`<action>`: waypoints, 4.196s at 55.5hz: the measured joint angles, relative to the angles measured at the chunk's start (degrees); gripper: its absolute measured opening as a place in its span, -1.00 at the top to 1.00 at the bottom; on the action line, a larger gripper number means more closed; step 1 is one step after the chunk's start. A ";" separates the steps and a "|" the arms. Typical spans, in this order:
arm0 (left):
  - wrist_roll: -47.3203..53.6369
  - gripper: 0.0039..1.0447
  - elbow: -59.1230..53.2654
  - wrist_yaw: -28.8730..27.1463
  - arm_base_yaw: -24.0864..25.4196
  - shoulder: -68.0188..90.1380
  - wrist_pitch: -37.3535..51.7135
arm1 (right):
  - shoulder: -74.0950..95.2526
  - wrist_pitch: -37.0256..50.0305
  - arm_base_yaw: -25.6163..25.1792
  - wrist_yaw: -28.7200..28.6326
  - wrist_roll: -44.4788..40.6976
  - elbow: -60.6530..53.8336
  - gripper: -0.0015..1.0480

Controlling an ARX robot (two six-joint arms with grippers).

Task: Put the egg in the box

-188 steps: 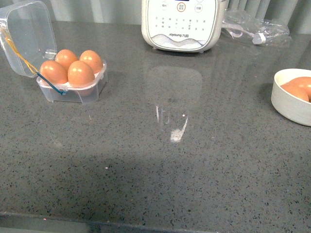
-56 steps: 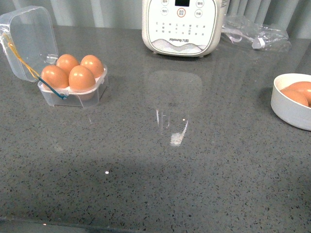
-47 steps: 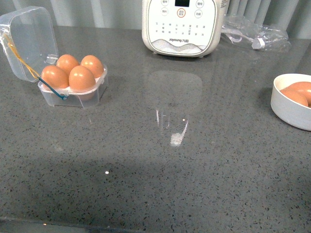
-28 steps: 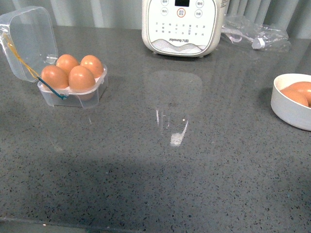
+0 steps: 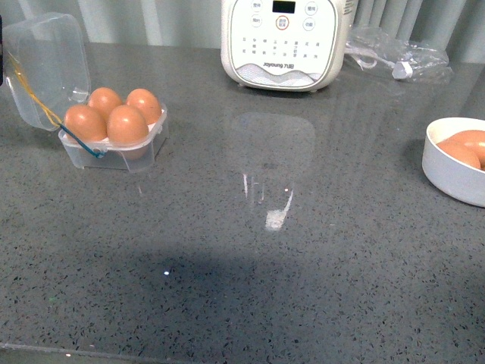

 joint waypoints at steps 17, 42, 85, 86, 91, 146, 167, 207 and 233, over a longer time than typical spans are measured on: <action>-0.37 -0.87 0.48 0.33 -4.15 0.13 -1.46 | 0.00 0.00 0.00 0.00 0.00 0.00 -0.86; -4.31 -0.87 -2.62 1.55 -16.22 -7.43 -6.40 | 0.00 0.00 0.00 0.00 0.00 0.00 -0.86; 7.69 -0.87 -13.29 11.30 -5.73 -41.18 -20.83 | 0.00 0.00 0.00 0.00 0.00 0.00 -0.86; 7.96 -0.87 -13.64 12.22 -4.68 -42.27 -21.46 | 0.00 0.00 0.00 0.00 0.00 0.00 -0.86; 9.79 -0.87 -15.43 15.72 0.17 -46.29 -23.52 | 0.00 0.00 0.00 0.00 0.00 0.00 -0.86; -11.61 0.94 -46.03 6.08 -4.31 -73.42 -8.13 | 0.00 0.00 0.00 0.00 0.00 0.00 -0.86; -11.63 0.94 -49.37 5.95 -5.29 -79.32 -10.69 | 0.00 0.00 0.00 0.00 0.00 0.00 -0.86; -11.78 0.79 -50.60 5.90 -5.29 -91.80 -20.37 | 0.00 0.00 0.00 0.00 0.00 0.00 -0.86; -11.78 -0.82 -50.60 5.92 -5.29 -91.80 -20.37 | 0.00 0.00 0.00 0.00 0.00 0.00 -0.86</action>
